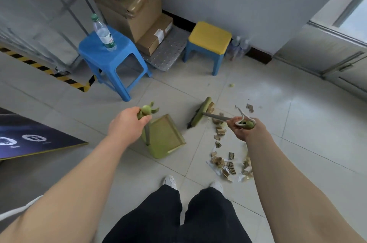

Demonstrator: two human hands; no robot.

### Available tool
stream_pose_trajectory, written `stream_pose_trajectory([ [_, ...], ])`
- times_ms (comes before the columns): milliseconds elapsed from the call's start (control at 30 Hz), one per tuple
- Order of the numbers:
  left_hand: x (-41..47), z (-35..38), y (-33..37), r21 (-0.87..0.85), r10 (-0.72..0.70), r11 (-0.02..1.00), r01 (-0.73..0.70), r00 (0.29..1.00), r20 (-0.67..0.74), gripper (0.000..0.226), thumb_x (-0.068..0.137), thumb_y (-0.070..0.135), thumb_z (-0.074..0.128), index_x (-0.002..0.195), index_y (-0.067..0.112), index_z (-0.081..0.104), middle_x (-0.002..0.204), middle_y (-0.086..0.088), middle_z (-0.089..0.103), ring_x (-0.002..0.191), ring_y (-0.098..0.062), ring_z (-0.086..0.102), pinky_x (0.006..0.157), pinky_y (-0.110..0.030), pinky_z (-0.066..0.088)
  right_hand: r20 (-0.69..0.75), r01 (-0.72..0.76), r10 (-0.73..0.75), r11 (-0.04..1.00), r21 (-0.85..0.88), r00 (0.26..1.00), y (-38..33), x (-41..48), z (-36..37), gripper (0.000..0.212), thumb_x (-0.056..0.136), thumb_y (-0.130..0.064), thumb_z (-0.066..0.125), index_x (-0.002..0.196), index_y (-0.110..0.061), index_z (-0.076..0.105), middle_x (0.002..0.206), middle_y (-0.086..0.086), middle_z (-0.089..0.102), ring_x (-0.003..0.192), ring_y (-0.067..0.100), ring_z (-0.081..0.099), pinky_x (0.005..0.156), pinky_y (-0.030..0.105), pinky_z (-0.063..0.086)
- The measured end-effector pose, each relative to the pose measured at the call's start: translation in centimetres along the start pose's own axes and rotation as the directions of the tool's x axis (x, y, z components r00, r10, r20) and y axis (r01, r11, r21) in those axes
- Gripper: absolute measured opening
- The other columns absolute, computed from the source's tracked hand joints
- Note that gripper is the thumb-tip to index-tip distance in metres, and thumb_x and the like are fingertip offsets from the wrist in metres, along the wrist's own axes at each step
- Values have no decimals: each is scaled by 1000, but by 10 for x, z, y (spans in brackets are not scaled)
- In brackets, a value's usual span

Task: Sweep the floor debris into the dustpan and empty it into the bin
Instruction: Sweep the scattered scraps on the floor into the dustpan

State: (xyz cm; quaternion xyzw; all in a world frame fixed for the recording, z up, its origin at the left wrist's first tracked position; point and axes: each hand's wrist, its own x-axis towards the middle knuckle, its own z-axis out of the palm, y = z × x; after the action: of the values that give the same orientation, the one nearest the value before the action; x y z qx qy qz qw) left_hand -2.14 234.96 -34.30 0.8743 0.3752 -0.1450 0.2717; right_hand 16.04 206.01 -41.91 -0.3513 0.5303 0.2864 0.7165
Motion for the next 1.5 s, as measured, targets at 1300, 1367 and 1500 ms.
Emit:
stream_pose_trajectory([
  [1300, 172, 15, 238, 142, 197, 969, -200, 980, 39, 23, 94, 43, 54, 93, 20, 53, 85, -3, 55, 83, -27, 52, 67, -35, 39, 40, -95, 88, 967, 235, 995, -215, 42, 34, 27, 97, -11, 37, 100, 15, 44, 44, 18, 48, 56, 14, 41, 91, 12, 45],
  [1367, 177, 18, 250, 157, 229, 959, -236, 972, 59, 24, 94, 43, 54, 93, 19, 54, 87, -4, 56, 84, -28, 51, 69, -36, 41, 35, -96, 90, 959, 268, 995, -216, 41, 28, 22, 97, -11, 38, 106, 9, 43, 46, 18, 50, 56, 15, 42, 94, 13, 44],
  [1500, 189, 23, 273, 172, 299, 934, -314, 948, 106, 26, 94, 41, 55, 97, 16, 57, 90, -7, 58, 85, -29, 52, 72, -37, 44, 115, -33, 3, 964, 264, 993, -216, 28, 32, 30, 99, -7, 33, 83, 4, 55, 43, 25, 53, 52, 16, 43, 87, 14, 46],
])
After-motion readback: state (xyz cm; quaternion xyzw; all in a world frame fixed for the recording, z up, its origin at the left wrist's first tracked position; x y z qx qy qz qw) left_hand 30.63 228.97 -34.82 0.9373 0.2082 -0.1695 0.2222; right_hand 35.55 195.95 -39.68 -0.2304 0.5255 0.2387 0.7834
